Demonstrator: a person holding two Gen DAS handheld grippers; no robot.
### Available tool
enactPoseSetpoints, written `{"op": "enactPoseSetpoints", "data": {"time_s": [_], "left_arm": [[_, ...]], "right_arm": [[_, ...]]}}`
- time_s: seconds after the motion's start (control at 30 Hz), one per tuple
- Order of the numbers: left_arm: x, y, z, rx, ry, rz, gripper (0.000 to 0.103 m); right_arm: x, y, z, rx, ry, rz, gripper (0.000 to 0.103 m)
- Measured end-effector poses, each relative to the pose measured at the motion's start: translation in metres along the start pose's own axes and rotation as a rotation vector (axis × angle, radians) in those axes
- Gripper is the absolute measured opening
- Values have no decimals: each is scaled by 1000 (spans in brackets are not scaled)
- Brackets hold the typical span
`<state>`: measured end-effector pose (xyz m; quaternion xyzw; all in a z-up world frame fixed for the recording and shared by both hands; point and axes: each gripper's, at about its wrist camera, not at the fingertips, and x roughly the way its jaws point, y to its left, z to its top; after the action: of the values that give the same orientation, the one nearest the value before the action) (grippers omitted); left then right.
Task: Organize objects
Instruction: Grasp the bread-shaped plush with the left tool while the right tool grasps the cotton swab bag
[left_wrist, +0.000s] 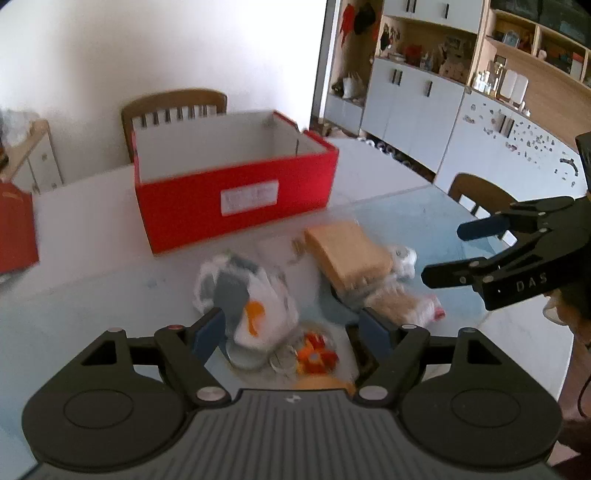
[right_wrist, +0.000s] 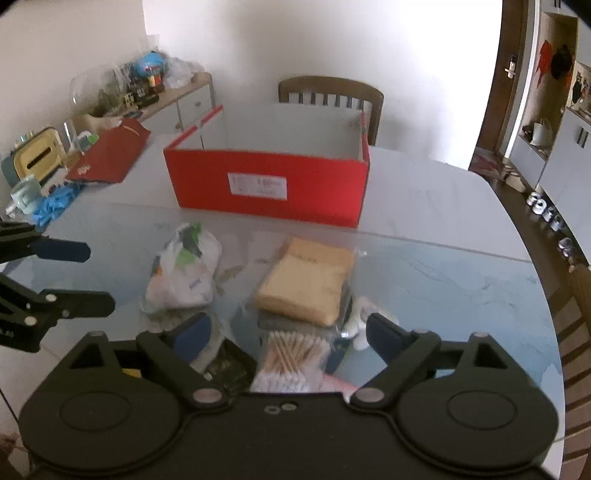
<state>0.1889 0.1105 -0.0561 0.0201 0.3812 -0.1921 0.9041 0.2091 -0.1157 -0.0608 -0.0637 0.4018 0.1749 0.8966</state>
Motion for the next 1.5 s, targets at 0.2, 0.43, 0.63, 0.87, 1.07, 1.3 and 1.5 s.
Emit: {"op": "enactPoseSetpoints", "data": {"time_s": [0.2,0.43,0.63,0.87,1.07,1.3,1.5], "left_arm": [[10,-2,-23,-25,39,-27,89],[22,-7,-47,-17,69,-12,103],[31,-8,-63,-25,104,-3,103],[39,-9,-71,-2,135,-4,103],[44,-8,-73,-10,146,11,103],[42,-9,-75,0,121,22,100],[40,-9,-74,-11,131,-7,66]], "right_arm": [[13,-1,-15,16,30,-14,92],[30,-2,-27,24,68,-51,89],[43,-6,-32,50,102,-63,85],[52,-1,-38,53,135,-49,81],[57,-1,-38,60,147,-45,76],[56,-1,-36,49,146,-46,63],[55,2,-35,31,142,-55,55]]}}
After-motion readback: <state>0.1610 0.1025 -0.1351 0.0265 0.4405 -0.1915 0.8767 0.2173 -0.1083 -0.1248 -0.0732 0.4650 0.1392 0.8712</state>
